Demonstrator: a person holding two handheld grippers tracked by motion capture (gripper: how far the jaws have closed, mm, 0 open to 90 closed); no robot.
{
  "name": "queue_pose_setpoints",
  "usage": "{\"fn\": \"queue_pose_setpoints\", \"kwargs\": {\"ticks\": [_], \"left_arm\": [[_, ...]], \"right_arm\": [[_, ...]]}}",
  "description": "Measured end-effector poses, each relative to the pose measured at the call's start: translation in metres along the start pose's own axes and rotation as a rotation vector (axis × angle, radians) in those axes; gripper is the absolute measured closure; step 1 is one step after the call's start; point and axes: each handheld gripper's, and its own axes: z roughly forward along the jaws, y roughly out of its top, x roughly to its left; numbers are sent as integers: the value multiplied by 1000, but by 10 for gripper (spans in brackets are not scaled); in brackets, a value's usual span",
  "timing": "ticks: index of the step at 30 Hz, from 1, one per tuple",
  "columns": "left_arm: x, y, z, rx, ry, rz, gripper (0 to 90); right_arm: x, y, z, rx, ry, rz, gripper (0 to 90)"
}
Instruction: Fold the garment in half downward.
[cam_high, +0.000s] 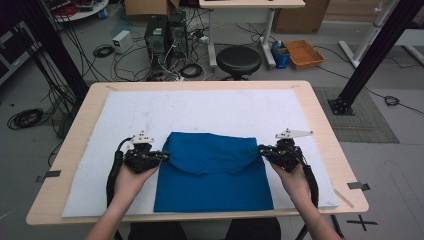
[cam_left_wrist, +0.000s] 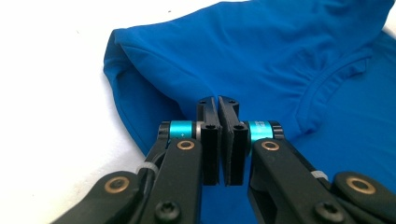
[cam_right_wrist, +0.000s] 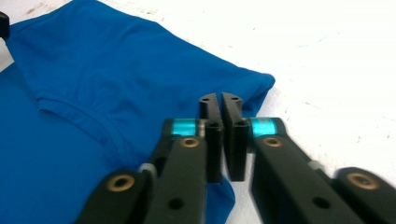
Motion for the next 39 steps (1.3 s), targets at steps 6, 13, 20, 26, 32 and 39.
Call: {"fn": "queue_pose_setpoints", "kwargs": {"ticks": [6, 13, 20, 26, 32, 39], "left_arm": [[1, -1, 0, 0, -2, 1, 872], [-1, -1, 1, -1, -3, 2, 872], [0, -1, 0, -2, -2, 0, 872], [-1, -1, 2, 2, -6, 2, 872], [-1, 0, 2, 2, -8, 0, 873], [0, 1, 2, -27, -48, -8, 883]], "right_arm": [[4, -12, -10, -24, 65, 60, 821], [19, -39, 0, 74, 149, 87, 821], [6, -45, 9, 96, 107, 128, 795], [-1, -42, 11, 88, 86, 147, 764], [-2, -34, 15, 70, 82, 169, 749], [1, -27, 11, 35, 94, 154, 851]]}}
